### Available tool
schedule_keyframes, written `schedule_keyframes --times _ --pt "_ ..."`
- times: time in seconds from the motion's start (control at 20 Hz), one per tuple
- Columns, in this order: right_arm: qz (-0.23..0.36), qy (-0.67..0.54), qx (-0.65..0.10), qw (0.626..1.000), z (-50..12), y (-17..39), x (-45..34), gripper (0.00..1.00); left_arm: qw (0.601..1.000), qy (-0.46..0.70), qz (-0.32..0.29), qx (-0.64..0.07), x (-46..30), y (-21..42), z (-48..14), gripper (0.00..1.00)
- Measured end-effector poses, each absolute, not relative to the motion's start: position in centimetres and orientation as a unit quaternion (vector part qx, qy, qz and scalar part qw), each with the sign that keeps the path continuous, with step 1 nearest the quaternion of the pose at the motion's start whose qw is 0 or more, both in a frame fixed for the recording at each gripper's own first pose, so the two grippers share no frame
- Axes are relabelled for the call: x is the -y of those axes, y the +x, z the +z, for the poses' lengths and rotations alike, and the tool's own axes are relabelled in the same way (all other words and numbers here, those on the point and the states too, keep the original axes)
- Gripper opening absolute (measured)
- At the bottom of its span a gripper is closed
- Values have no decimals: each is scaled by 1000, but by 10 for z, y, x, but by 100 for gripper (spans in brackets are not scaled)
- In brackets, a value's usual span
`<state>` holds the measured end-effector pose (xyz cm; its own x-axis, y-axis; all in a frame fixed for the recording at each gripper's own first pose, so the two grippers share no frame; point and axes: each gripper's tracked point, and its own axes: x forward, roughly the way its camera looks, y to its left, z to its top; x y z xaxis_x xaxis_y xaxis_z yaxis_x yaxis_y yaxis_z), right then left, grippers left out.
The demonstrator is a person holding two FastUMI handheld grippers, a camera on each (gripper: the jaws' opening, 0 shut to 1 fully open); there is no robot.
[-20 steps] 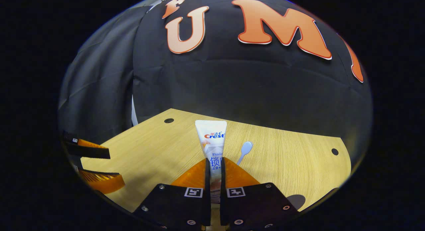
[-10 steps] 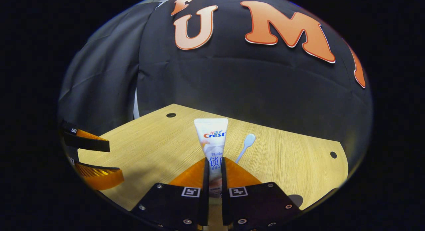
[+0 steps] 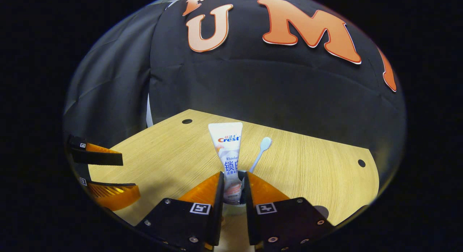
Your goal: Put the toothbrush and toothpaste on the desktop into the cup, then pick up the cup and place it on the coaster on the desktop.
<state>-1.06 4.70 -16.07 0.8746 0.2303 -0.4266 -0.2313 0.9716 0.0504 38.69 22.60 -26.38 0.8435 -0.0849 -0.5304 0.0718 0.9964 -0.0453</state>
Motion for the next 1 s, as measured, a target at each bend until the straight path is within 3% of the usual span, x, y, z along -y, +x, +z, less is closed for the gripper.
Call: schedule_keyframes --times 0.2,0.55,0.8,0.85,0.9,1.0 --pt "104 10 -211 972 -141 -25 -23 52 961 -11 -46 -273 -217 387 -259 95" --pt "63 21 -190 980 -106 -60 33 66 956 -24 -80 -281 -174 406 -254 95" --pt "28 20 -179 983 -87 -87 73 67 941 -33 -99 -322 -140 423 -265 95" --pt "22 17 -176 984 -84 -92 80 63 937 -41 -101 -333 -134 424 -270 95" --pt "15 15 -173 985 -82 -97 88 67 933 -46 -101 -343 -129 425 -273 95" --pt "4 13 -170 985 -78 -105 99 63 926 -51 -101 -359 -123 428 -280 96"
